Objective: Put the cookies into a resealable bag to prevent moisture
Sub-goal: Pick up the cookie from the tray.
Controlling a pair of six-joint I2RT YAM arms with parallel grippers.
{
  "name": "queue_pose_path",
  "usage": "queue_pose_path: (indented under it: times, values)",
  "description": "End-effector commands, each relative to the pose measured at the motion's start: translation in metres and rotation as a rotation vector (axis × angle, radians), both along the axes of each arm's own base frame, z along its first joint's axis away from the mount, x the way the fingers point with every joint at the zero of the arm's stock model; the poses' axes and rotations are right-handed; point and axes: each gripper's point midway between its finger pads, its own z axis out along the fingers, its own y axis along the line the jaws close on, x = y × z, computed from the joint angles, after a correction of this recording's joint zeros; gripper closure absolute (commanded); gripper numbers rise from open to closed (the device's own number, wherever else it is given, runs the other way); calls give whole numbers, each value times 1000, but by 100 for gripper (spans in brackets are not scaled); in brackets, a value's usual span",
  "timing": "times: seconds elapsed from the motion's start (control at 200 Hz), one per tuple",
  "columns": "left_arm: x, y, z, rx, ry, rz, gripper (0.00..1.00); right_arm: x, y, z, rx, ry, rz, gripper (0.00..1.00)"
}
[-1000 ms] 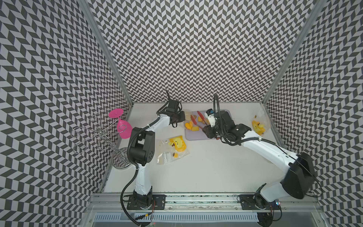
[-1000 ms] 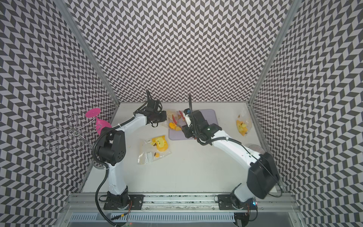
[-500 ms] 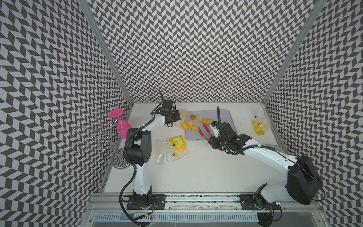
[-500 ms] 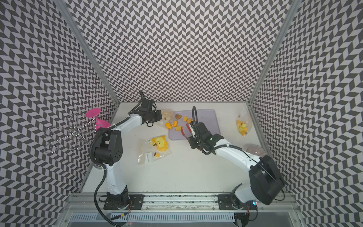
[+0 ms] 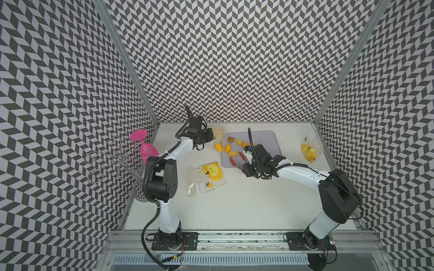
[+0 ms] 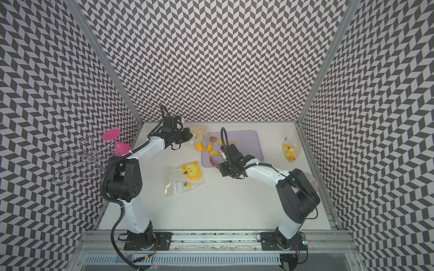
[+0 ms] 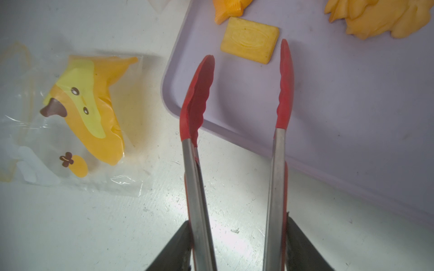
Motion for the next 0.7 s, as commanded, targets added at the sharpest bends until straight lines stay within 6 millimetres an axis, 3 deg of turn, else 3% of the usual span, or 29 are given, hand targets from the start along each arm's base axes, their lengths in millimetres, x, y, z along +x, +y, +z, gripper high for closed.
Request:
queue_pose_path:
  times: [0.0, 0.26, 0.696]
  values:
    - [0, -3, 12, -35, -29, -10, 100, 14, 12, 15, 55, -59, 12, 40]
    - [0, -6, 12, -40, -29, -14, 100, 22, 15, -2, 31, -41, -5, 40]
    - [11, -26, 12, -87, -19, 2, 100, 37, 23, -4, 24, -64, 0, 46]
